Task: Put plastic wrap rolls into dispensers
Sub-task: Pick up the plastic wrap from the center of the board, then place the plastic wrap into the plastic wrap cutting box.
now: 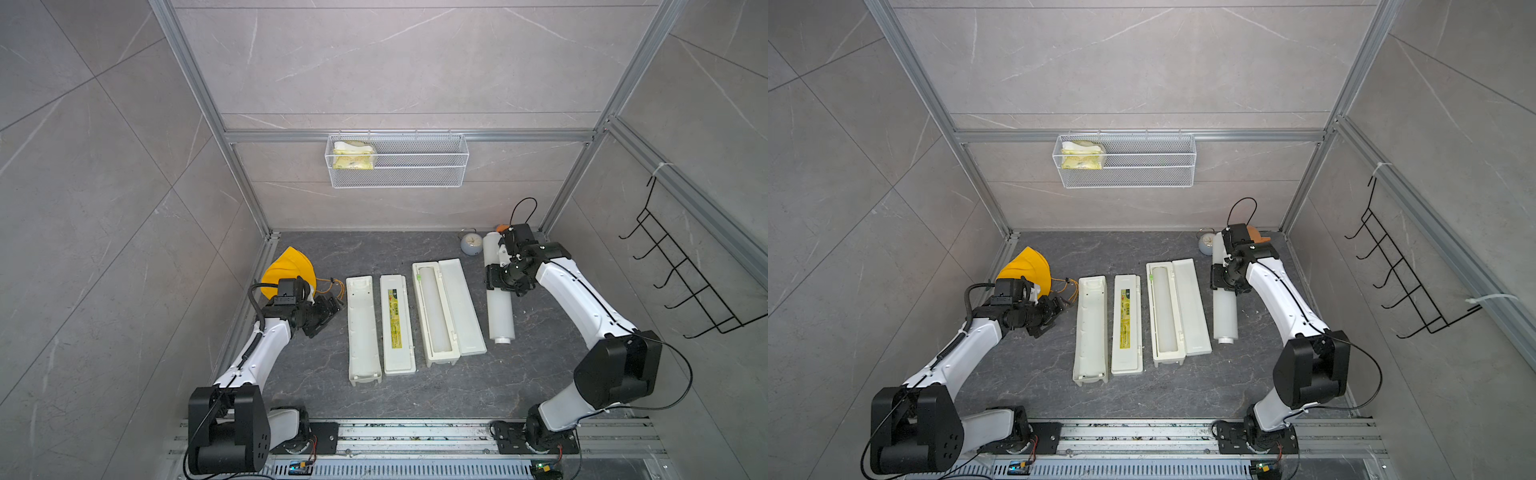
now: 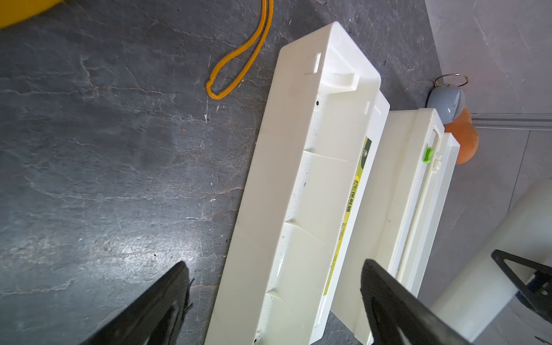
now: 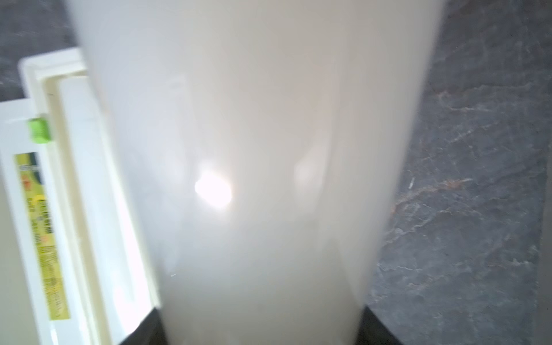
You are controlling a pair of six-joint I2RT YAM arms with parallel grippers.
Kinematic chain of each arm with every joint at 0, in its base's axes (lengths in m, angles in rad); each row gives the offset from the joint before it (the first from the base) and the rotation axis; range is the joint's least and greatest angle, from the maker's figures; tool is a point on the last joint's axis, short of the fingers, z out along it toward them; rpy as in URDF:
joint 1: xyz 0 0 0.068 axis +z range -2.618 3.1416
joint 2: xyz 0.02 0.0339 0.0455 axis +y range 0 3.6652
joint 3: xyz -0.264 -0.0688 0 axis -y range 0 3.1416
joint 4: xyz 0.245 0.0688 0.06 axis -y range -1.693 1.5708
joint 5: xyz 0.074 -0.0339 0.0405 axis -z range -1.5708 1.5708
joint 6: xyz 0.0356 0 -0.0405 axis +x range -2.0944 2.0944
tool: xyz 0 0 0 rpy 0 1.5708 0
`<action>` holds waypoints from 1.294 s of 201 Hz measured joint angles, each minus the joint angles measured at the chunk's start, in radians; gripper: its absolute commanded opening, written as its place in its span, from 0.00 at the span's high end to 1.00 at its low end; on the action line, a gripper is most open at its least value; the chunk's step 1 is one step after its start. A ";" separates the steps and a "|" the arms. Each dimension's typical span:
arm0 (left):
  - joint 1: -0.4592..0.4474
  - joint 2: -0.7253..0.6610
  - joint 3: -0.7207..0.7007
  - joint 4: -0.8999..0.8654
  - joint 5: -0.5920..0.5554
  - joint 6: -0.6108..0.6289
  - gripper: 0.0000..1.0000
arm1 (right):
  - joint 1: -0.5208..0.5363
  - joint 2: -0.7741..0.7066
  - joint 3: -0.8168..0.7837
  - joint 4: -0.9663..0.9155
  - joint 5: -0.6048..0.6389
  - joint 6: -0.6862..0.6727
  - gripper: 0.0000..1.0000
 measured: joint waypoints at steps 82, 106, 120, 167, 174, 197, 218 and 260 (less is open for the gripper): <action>0.043 -0.105 -0.003 -0.005 0.015 -0.007 0.09 | 0.416 0.045 -0.012 0.246 -0.315 0.358 0.69; 0.048 -0.127 -0.010 -0.009 0.027 -0.010 0.09 | 0.520 0.162 0.041 0.343 -0.351 0.451 0.69; 0.050 -0.133 -0.014 -0.017 0.031 -0.010 0.09 | 0.575 0.256 0.094 0.391 -0.363 0.496 0.69; 0.061 -0.148 -0.039 -0.043 0.037 -0.010 0.09 | 0.669 0.458 0.194 0.529 -0.409 0.616 0.68; 0.063 -0.148 -0.042 -0.045 0.038 -0.010 0.09 | 0.674 0.483 0.217 0.531 -0.412 0.625 0.68; 0.068 -0.148 -0.057 -0.045 0.058 -0.010 0.09 | 0.681 0.554 0.309 0.520 -0.403 0.639 0.68; 0.074 -0.150 -0.060 -0.048 0.064 -0.010 0.09 | 0.684 0.595 0.386 0.483 -0.372 0.634 0.68; 0.089 -0.157 -0.061 -0.047 0.073 -0.010 0.09 | 0.698 0.610 0.410 0.394 -0.298 0.595 0.68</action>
